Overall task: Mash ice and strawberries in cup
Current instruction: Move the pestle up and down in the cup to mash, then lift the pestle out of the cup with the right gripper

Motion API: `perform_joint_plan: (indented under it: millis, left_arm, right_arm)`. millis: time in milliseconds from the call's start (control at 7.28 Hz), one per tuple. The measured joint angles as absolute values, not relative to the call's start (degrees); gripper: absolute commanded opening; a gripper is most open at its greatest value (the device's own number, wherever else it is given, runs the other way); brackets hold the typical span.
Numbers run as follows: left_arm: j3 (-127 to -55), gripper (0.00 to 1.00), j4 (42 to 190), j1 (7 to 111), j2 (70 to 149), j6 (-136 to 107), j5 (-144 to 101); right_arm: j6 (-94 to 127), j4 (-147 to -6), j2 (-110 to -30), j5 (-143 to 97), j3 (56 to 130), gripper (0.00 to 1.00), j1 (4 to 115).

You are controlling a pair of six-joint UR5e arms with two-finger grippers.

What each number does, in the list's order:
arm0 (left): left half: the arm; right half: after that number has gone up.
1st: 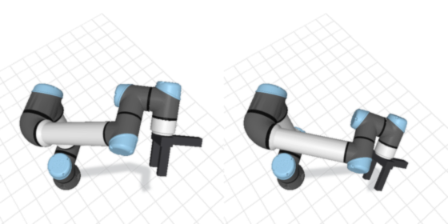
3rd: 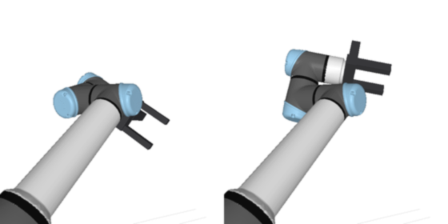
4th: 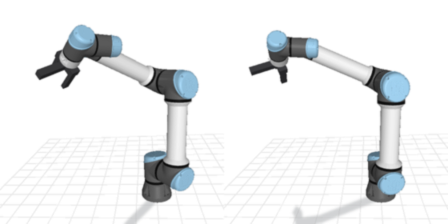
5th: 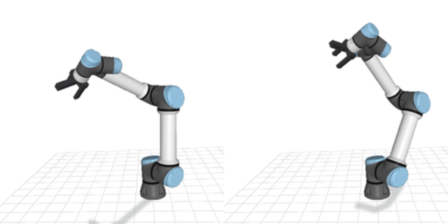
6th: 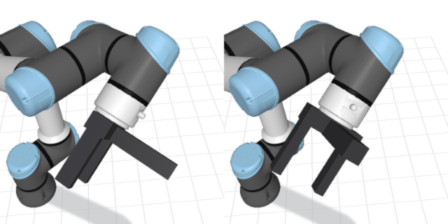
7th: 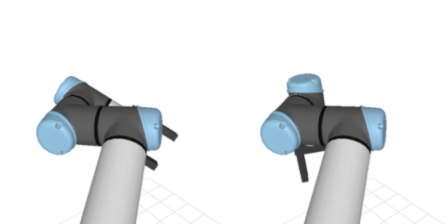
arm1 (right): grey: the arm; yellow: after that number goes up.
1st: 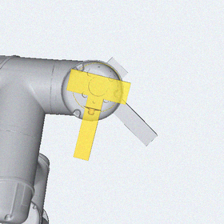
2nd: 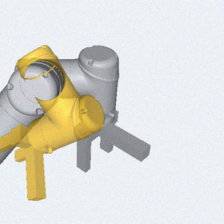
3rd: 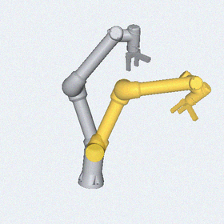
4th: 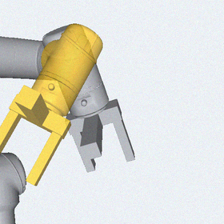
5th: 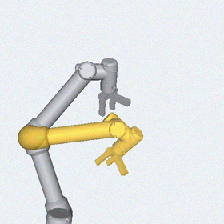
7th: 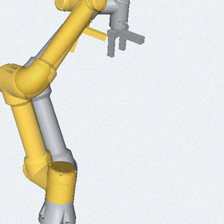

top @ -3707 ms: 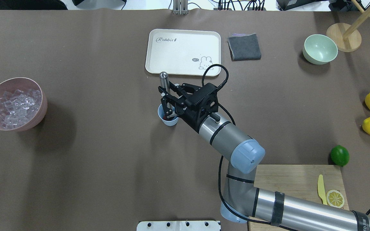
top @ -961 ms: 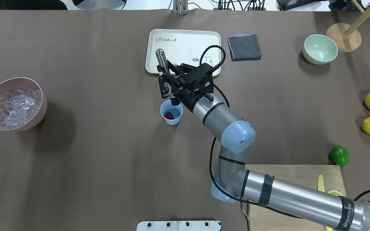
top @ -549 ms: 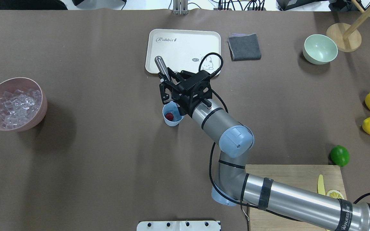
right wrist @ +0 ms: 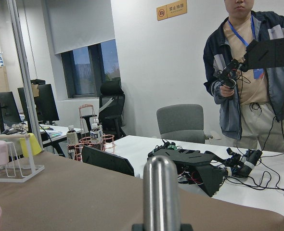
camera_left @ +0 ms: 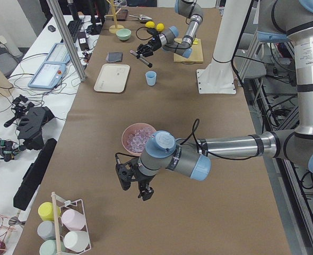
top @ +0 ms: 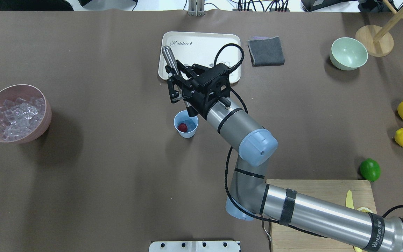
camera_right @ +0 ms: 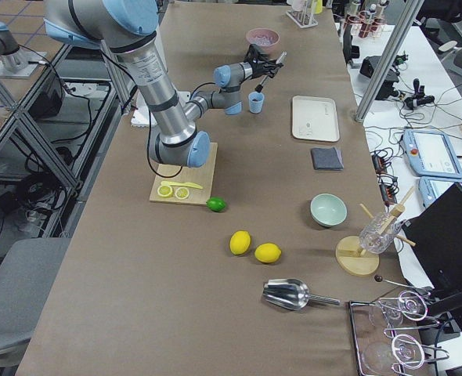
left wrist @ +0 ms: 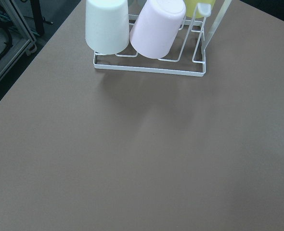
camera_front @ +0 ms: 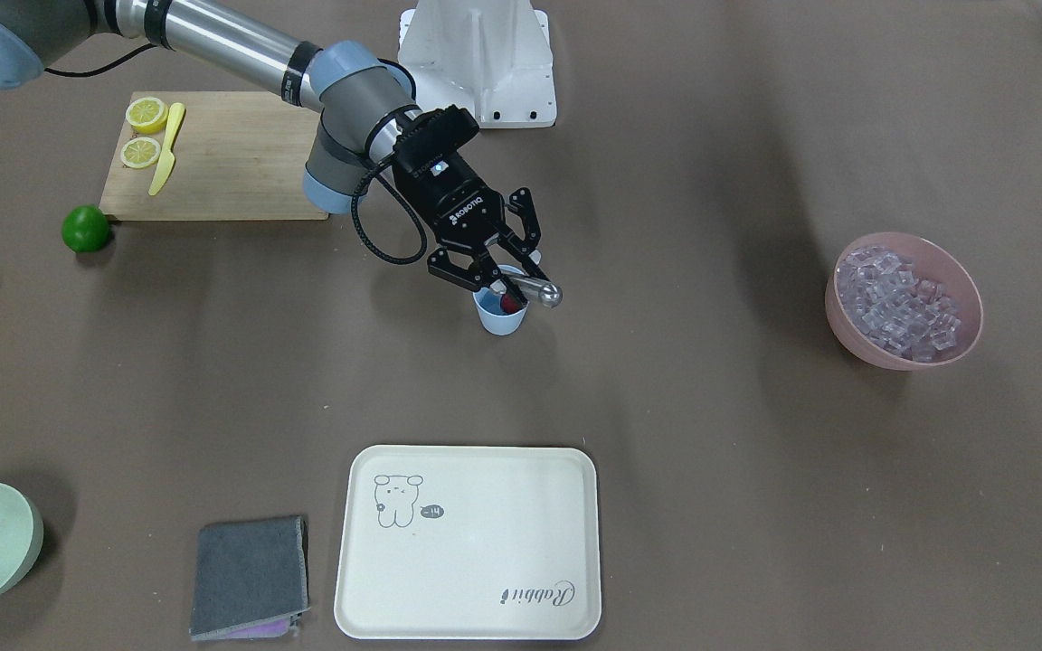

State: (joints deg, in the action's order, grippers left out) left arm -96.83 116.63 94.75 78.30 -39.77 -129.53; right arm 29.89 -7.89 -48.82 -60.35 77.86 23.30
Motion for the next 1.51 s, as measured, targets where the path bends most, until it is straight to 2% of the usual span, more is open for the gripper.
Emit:
perform_joint_plan:
  millis: [824,1510]
  left_arm:
    - [-96.4,0.97,116.6,94.7,78.3,-39.6,-129.5]
    - [-95.9,0.97,116.6,94.7,78.5,-39.5,-129.4]
  right_arm:
    - [30.1,-7.8,-48.5,-60.0,74.6,0.0,21.1]
    - [30.1,-7.9,-43.6,-59.3,68.8,0.0,21.0]
